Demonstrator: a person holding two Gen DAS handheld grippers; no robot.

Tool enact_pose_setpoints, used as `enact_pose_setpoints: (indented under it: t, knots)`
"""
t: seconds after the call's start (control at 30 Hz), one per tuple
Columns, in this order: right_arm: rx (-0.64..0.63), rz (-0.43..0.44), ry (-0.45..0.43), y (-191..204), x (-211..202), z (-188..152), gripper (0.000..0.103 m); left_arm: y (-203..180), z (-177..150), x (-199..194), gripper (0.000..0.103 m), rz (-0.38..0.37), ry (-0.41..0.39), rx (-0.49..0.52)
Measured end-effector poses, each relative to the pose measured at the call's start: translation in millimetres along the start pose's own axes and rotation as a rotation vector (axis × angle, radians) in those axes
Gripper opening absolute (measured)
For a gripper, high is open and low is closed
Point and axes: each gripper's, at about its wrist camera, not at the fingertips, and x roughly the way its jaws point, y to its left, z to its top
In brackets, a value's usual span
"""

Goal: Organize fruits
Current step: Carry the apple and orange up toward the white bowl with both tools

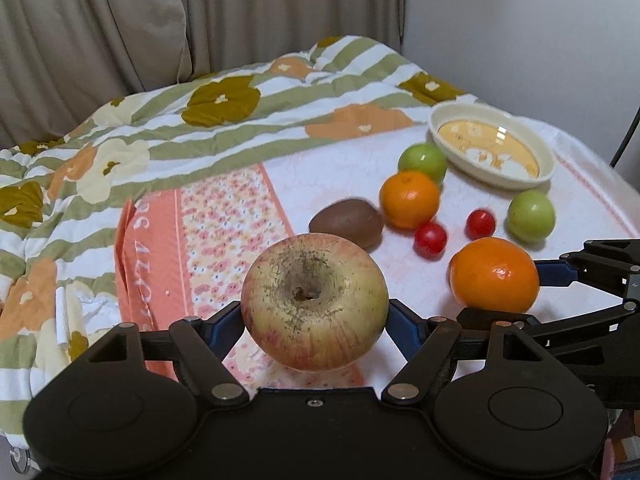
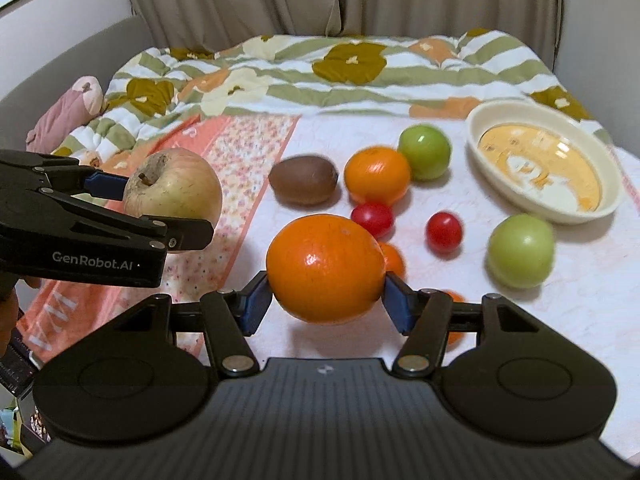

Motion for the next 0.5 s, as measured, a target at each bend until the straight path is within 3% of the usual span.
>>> enact_pose_setpoints:
  t: [0.2,0.5]
  knots:
    - [0.002,-0.004,-0.041,-30.9,-38.6,21.2,0.075,-27.0,22.8,-22.5,0.08,0.018,-0.034,-0.019]
    - [-0.007,-0.031,-0.096,-117.3,-75.4,58.9,0.075,-90.9,69.3,-26.6,0.08,0.046,-0.07,-0.064]
